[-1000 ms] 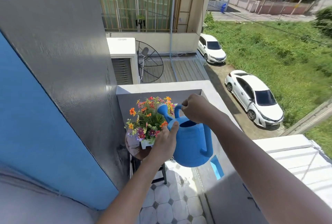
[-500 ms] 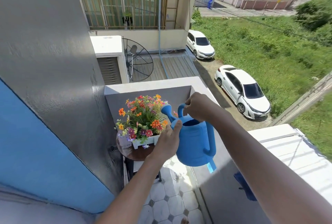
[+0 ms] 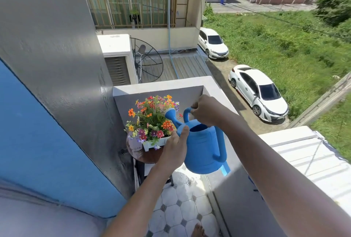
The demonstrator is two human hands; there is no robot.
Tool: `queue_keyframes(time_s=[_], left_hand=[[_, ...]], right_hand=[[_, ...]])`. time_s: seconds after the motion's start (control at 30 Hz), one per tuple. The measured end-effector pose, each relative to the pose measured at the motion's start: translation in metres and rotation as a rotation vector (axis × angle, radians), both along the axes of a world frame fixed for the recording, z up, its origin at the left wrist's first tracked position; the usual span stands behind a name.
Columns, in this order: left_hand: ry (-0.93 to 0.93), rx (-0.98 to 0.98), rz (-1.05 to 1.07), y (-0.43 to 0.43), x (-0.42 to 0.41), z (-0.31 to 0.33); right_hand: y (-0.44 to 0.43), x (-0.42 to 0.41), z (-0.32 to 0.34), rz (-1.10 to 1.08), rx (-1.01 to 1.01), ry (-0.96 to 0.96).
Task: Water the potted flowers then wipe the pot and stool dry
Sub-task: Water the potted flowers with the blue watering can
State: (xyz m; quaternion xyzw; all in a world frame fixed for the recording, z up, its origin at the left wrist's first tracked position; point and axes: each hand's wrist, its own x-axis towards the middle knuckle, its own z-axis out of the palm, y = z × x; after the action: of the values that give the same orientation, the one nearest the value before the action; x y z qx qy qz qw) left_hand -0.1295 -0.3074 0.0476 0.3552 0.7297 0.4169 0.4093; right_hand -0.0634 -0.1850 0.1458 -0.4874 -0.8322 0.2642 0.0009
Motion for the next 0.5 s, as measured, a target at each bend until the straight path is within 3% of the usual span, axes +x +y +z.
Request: queue_keyframes(time_s=[0.5], left_hand=[[0.047, -0.063, 0.097, -0.068, -0.006, -0.015]], right_hand=[[-0.064, -0.011, -0.01, 0.099, -0.045, 0.046]])
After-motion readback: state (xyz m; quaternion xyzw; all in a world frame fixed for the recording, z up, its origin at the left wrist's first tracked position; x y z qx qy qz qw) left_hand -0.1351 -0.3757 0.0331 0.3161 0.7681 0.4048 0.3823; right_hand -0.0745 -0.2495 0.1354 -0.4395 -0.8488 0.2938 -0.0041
